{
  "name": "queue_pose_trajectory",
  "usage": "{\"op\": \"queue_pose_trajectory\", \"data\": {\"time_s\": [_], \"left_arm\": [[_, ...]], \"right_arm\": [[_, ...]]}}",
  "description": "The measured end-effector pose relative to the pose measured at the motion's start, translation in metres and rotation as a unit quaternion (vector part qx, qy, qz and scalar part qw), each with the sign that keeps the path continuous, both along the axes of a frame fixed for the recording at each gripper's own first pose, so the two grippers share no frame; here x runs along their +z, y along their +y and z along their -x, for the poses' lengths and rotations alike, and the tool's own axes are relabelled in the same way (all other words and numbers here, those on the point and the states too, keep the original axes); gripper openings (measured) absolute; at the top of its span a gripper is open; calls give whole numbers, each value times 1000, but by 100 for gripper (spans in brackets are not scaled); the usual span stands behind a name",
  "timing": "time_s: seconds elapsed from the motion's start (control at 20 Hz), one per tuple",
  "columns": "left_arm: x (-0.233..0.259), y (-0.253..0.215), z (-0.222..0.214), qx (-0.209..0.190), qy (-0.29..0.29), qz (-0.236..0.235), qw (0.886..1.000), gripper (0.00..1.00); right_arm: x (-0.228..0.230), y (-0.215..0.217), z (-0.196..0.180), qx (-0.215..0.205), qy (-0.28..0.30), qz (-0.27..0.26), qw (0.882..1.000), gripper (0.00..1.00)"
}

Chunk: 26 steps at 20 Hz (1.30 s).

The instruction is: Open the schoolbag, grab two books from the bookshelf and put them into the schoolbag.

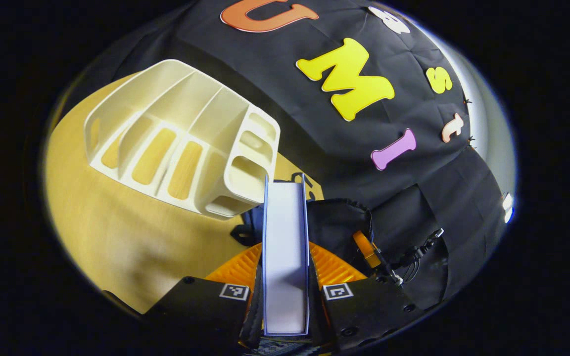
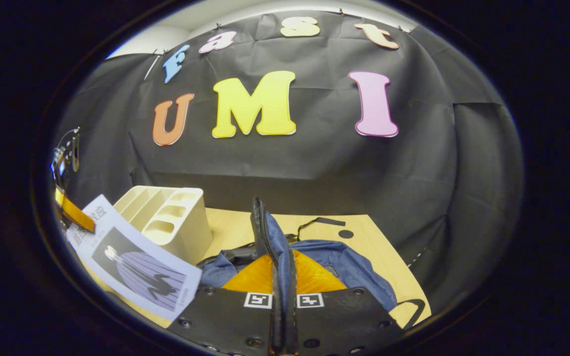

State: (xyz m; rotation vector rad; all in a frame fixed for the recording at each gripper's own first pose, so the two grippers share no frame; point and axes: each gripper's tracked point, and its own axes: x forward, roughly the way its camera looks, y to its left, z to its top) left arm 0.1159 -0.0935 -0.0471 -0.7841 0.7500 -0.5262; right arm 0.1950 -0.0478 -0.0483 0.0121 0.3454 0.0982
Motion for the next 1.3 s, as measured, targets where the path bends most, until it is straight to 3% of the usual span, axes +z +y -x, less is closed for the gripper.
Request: {"op": "queue_pose_trajectory", "data": {"time_s": [0.3, 0.5, 0.75, 0.9, 1.3], "left_arm": [[-7, -36, -36, -6, -13, 114, 993, 40], [-27, -45, -67, 19, -8, 142, 990, 40], [-64, -82, -91, 49, 7, 117, 992, 40], [-80, -120, -81, 21, 26, 109, 994, 40], [-90, -170, -93, 31, 1, 56, 998, 40]], "right_arm": [[20, -21, -2, -12, -10, 3, 1000, 3], [25, -23, -3, -6, -10, 9, 1000, 3], [43, -20, -9, -7, -30, -3, 1000, 3], [46, -16, -10, -2, -34, -5, 999, 3], [58, -16, -6, 8, -53, -10, 999, 3]]}}
